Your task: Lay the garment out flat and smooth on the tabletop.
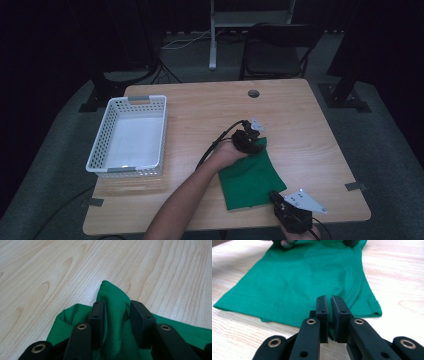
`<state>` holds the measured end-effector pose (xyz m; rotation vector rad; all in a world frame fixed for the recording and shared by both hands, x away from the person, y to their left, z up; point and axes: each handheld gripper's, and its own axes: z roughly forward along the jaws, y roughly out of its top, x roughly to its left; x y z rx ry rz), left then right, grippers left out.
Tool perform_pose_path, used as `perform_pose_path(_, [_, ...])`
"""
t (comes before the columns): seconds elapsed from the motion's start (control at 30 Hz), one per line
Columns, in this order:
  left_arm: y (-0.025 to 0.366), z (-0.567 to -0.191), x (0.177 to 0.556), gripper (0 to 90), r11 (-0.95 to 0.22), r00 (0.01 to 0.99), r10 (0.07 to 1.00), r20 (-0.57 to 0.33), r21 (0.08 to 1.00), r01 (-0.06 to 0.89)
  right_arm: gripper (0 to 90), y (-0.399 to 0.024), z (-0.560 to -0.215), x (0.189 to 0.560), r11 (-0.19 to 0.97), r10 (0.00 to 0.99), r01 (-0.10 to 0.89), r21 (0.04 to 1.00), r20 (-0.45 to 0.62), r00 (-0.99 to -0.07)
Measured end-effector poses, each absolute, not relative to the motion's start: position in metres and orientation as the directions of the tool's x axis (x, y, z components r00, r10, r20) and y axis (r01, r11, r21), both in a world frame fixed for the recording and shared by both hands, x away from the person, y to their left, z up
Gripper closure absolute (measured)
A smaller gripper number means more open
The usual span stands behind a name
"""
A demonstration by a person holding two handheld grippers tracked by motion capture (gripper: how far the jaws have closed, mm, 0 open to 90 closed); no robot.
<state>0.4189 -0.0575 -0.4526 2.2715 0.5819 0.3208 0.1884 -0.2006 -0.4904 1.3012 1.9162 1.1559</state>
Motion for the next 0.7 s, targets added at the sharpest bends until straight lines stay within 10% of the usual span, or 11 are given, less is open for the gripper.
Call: perform_pose_path(0.7, [-0.077, -0.437, 0.408, 80.2, -0.505, 0.852, 0.521, 0.055, 0.824, 0.256, 85.1, -0.222, -0.476, 0.19, 0.054, 0.936, 0.364, 0.93, 0.079, -0.342])
